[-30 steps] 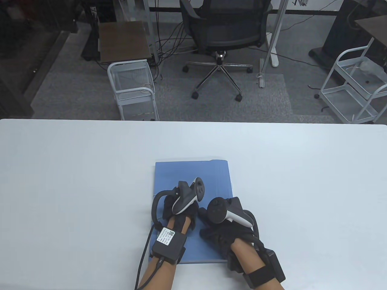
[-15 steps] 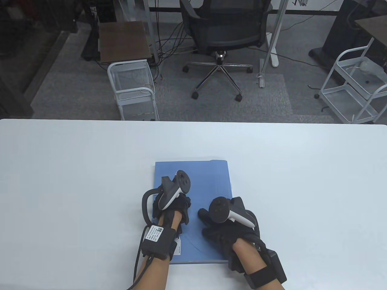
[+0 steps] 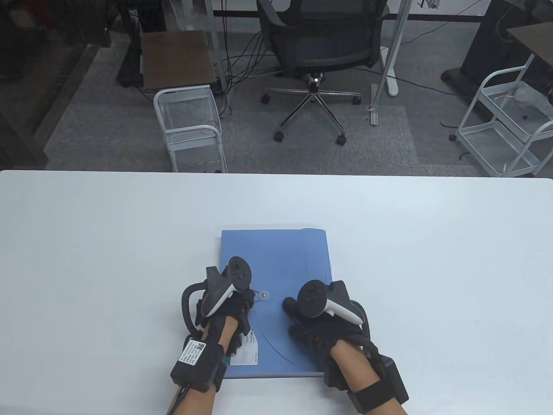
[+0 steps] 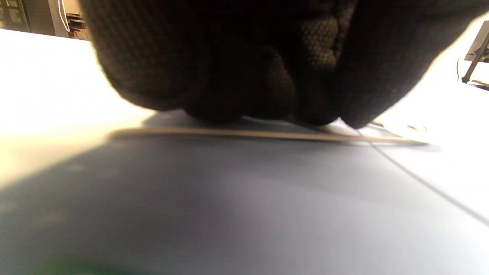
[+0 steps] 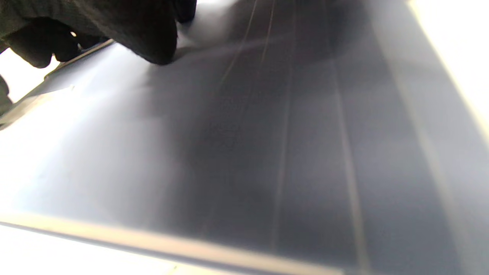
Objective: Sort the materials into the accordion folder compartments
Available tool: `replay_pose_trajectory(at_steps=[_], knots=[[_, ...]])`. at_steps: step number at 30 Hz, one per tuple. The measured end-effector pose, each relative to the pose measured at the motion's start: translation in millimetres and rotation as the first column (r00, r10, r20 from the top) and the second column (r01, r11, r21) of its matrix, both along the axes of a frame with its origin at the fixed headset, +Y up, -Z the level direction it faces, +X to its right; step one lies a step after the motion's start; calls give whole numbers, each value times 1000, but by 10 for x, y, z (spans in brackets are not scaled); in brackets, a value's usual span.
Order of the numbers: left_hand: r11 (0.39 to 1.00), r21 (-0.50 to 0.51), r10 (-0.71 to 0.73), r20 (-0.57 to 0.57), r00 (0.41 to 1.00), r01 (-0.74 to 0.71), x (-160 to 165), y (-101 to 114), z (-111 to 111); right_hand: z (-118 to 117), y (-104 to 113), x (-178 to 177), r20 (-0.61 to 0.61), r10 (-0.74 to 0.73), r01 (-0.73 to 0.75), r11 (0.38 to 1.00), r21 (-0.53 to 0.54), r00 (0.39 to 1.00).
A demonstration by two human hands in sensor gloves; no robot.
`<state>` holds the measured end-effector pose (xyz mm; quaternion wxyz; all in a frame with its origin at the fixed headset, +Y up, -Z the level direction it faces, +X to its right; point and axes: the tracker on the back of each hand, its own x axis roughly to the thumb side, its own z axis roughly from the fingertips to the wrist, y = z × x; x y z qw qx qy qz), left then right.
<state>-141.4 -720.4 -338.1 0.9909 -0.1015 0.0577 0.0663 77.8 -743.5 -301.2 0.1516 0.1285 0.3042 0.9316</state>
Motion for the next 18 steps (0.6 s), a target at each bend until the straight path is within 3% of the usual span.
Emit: replay_pose_trajectory(at_steps=[2,7,12,15,18], knots=[[1000,-14,2,4,1000,-2,-39,55,61,8,-5,-6,-2,-7,7,1000,3,1000],[988,100,115,11,993,-116,-143,265,259,30,-14,-16,-17,-11,12,1000,11,1000],[944,228,224,97,970,-241,-219,394,420,70,27,-14,-42,-35,37,998,58,999],[914,243,292,162,943,-325,-248,423,443,119,165,33,-47,-48,54,991,125,998],[872,298,327,240,914,-389,-258,470,468,163,388,115,-48,-164,171,954,245,985]])
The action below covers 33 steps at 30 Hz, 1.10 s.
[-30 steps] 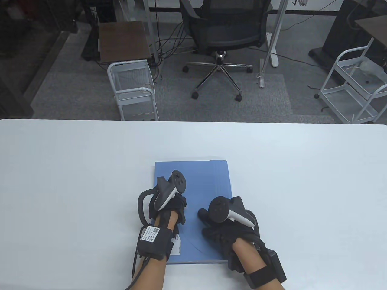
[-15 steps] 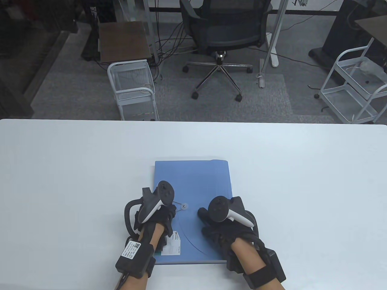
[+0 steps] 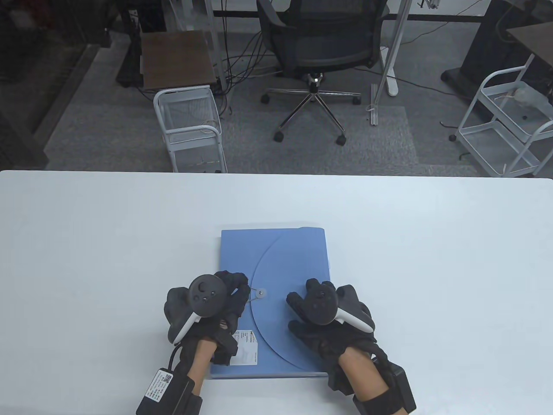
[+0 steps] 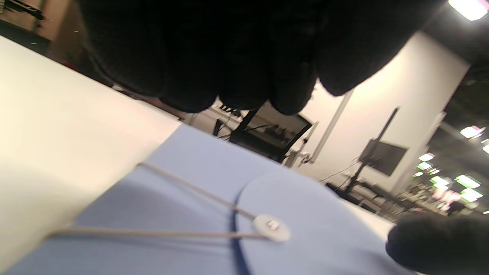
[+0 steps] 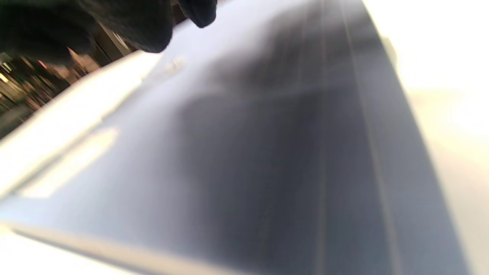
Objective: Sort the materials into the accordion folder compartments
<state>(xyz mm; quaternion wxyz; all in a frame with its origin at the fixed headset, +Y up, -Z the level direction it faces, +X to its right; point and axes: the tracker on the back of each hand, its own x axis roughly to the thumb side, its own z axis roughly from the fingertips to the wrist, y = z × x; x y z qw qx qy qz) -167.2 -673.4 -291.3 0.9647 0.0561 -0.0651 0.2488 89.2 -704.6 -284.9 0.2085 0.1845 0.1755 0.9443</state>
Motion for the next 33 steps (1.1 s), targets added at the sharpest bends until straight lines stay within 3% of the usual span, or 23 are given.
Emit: replay_pose_trajectory(at_steps=[3,8,13,17,20,33], knots=[[997,77,-11,44,999,7,-3,77,60,37,186,75,16,-81,78,988,136,997],[972,224,-86,53,995,72,-25,216,175,124,370,234,13,-153,135,909,395,988],[963,250,-125,69,990,104,-40,250,222,170,411,334,21,-169,132,834,535,985],[952,252,-209,108,972,176,-28,219,223,203,395,332,24,-106,72,813,578,994],[954,156,-282,188,941,255,-11,173,198,219,384,302,19,-56,35,817,575,998],[968,129,-240,250,938,214,22,129,177,220,362,234,20,9,-18,835,550,1000]])
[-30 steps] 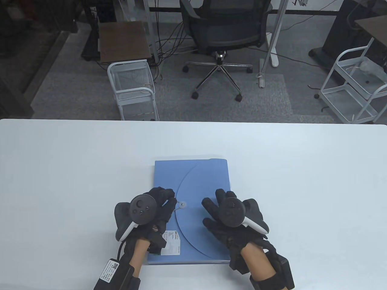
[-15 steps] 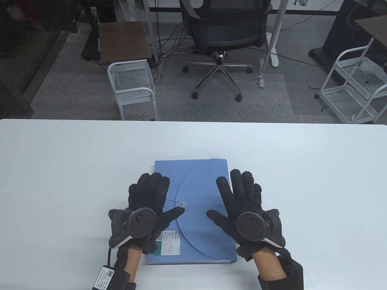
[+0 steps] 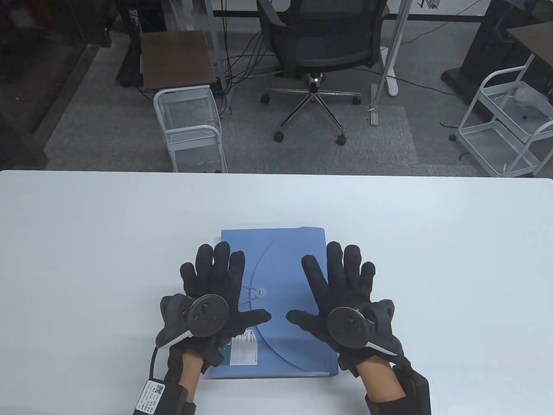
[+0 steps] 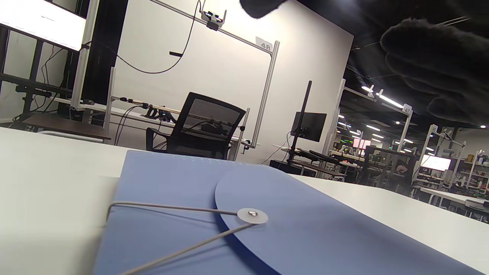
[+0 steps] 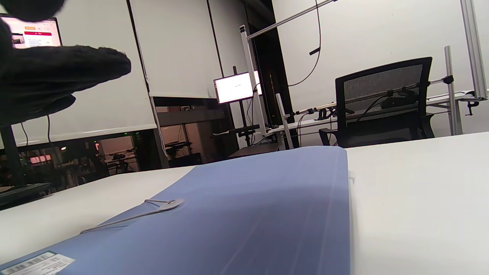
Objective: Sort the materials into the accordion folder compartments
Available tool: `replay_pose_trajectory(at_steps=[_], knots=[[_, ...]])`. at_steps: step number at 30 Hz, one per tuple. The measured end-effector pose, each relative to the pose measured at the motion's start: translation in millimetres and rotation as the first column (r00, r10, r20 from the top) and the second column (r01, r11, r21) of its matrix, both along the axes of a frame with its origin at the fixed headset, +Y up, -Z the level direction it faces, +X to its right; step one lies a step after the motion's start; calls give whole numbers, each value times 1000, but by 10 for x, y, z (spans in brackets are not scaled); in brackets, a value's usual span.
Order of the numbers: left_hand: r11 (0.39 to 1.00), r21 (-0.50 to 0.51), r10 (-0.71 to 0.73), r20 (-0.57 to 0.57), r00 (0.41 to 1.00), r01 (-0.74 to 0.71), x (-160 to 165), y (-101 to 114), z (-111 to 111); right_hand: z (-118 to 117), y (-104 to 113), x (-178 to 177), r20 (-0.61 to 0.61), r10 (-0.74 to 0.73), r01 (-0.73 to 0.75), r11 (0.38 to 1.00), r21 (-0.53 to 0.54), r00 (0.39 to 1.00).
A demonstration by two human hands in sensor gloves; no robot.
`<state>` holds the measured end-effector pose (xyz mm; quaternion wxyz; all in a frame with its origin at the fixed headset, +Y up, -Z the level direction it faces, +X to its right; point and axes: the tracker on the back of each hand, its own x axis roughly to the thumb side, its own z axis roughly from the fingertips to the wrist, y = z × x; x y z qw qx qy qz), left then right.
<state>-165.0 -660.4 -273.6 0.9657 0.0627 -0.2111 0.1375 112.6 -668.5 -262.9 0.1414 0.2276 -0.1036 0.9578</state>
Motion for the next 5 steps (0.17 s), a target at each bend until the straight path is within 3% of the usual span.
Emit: replay_pose_trajectory(at_steps=[5], knots=[[1000,5,2,1,1000,-2,22,-7,3,-2,-4,-20,-2,5,-5,1000,0,1000]])
